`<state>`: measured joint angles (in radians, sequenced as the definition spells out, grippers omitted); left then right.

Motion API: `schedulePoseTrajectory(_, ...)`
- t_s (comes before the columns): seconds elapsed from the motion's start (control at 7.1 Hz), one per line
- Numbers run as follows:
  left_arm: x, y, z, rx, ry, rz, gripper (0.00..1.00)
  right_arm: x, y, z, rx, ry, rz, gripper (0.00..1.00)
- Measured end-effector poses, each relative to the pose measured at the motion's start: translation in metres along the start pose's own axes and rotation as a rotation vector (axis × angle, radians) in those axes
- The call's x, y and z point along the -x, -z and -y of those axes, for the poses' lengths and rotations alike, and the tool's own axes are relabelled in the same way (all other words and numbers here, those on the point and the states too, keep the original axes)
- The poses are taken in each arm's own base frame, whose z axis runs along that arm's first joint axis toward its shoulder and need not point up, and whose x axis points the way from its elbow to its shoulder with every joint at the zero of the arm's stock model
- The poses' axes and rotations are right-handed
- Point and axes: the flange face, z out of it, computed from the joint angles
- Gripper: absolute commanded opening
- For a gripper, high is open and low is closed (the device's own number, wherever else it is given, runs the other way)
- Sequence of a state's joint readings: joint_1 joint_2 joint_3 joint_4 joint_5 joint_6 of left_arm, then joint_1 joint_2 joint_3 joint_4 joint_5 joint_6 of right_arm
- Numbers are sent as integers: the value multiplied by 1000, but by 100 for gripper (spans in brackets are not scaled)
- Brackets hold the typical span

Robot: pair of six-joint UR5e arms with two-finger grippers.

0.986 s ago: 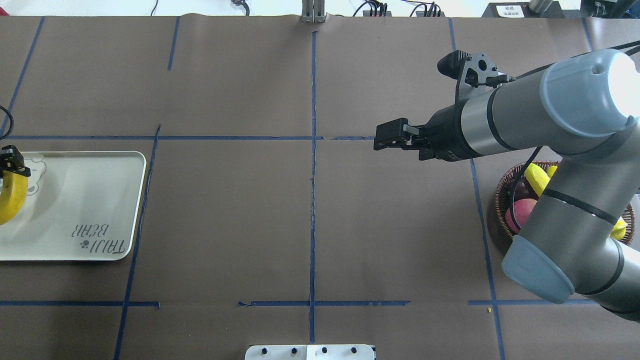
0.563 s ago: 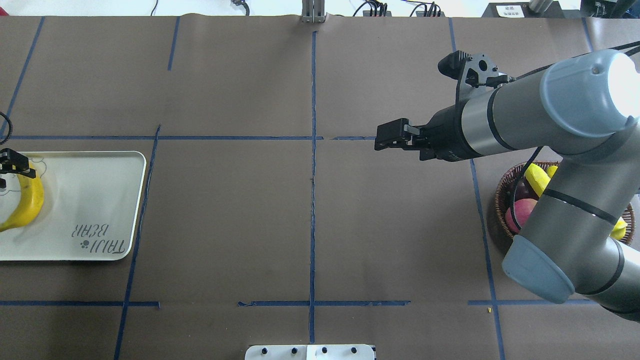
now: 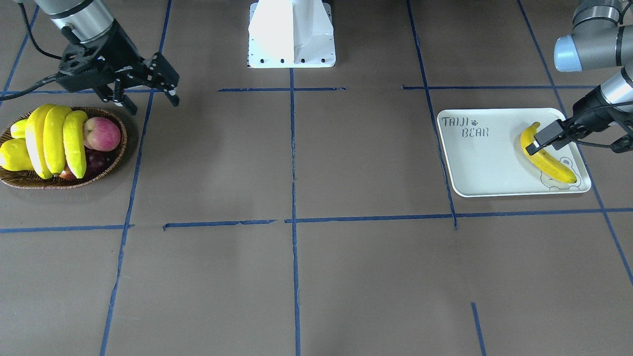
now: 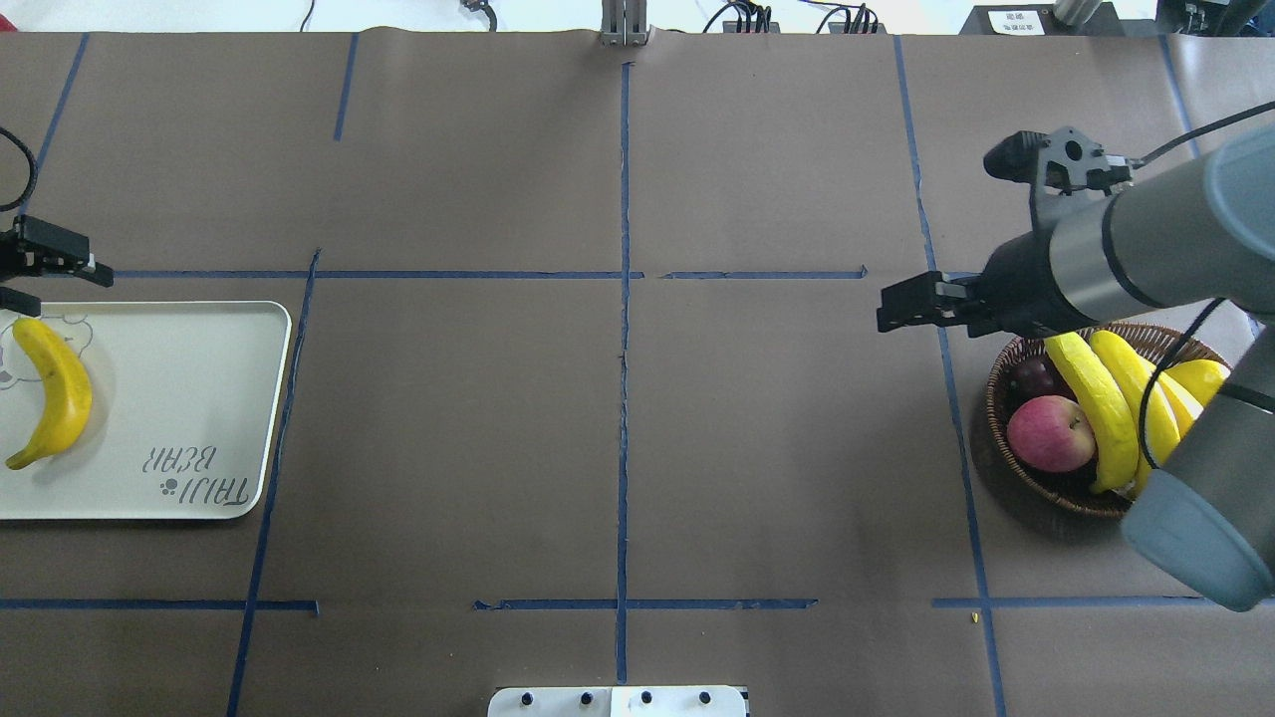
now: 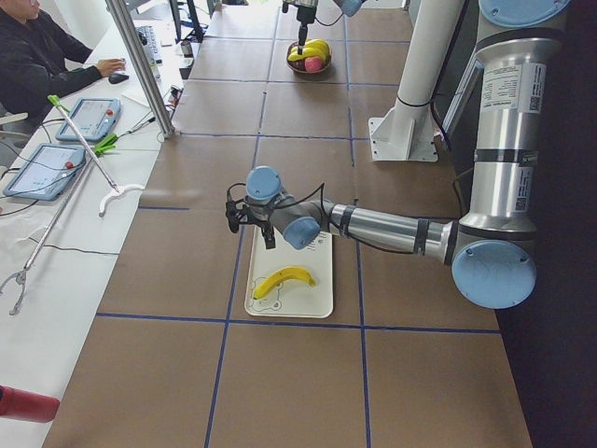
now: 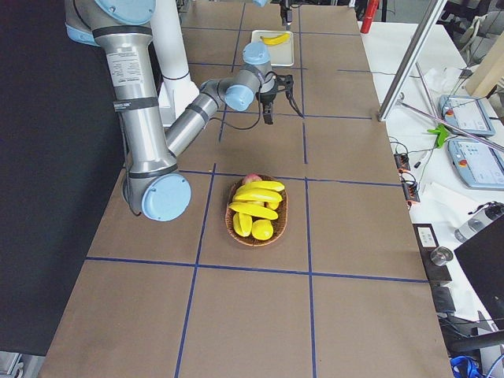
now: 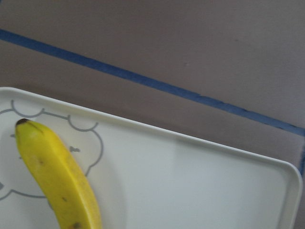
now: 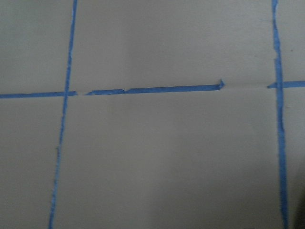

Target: Transfer all bananas from basket to plate

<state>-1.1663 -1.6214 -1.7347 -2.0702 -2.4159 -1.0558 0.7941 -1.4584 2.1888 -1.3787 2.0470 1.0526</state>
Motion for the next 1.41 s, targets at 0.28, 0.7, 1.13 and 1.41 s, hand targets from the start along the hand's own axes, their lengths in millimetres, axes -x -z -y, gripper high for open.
schedulePoseTrajectory(0.28,-87,12,-6,1,30,-5,99,-70,4,-20,27,67,-55,100)
schedulePoseTrajectory(0.7,-212,-43,-66,-3,70,-17,99,-157,4,-49,106,129,-118,100)
schedulePoseTrajectory(1.13,-256,-64,-96,10,82,-36,96,-229,-29,-62,127,124,-151,84)
schedulePoseTrajectory(1.41,-261,-67,-100,7,77,-36,96,-237,-30,-57,118,117,-146,84)
